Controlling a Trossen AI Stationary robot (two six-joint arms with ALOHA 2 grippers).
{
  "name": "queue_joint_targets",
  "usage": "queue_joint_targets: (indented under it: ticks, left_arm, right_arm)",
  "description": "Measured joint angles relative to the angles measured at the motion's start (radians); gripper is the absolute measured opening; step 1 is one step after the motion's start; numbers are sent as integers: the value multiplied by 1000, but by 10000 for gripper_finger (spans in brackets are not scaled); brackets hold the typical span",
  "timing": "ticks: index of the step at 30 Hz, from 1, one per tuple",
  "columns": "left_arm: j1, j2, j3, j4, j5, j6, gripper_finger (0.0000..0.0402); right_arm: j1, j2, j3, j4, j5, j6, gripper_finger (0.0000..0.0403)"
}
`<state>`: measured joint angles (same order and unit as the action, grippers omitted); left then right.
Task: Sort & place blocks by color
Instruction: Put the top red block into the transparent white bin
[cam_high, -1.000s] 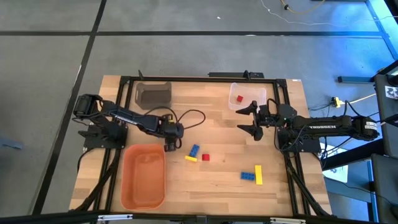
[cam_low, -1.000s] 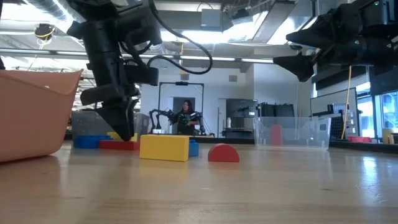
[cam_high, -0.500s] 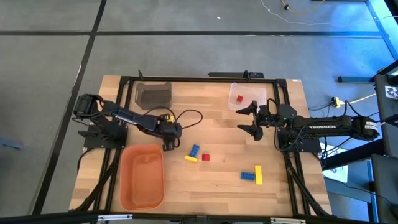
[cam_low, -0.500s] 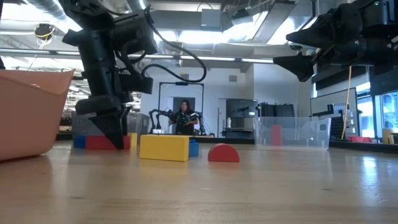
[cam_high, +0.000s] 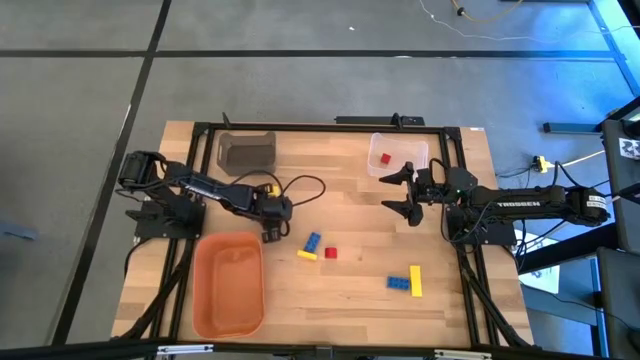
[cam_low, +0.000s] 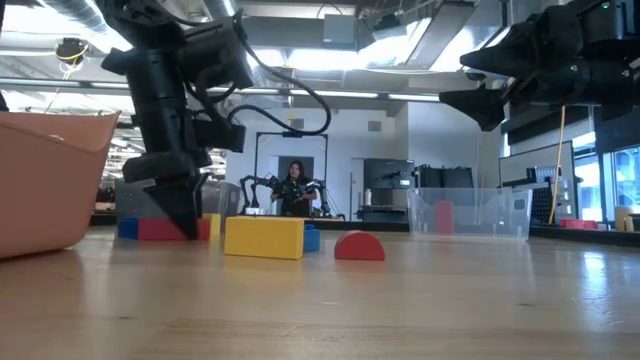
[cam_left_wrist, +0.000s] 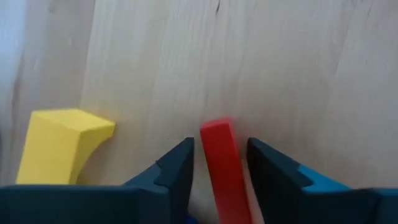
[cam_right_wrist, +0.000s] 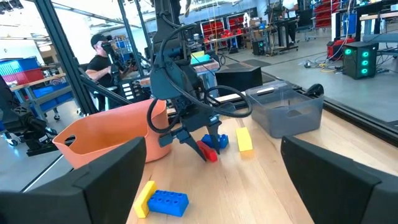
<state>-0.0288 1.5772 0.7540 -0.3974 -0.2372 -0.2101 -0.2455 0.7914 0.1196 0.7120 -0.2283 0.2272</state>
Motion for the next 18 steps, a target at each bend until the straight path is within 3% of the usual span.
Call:
queue_joint_targets:
  ticks: [6, 10, 14, 18]
  left_arm:
    - [0, -2, 2, -25, -12, 11, 44]
    - [0, -2, 30, 22, -102, 67, 44]
    - [-8, -2, 37, 186, -229, 141, 44]
    - [-22, -2, 37, 411, -240, 202, 44]
  right_arm:
    - [0, 0, 0, 0, 0, 0, 372]
    - [0, 0, 0, 0, 1, 0, 372]
    - [0, 0, 0, 0, 6, -3, 371]
    - [0, 0, 0, 0, 5, -7, 371]
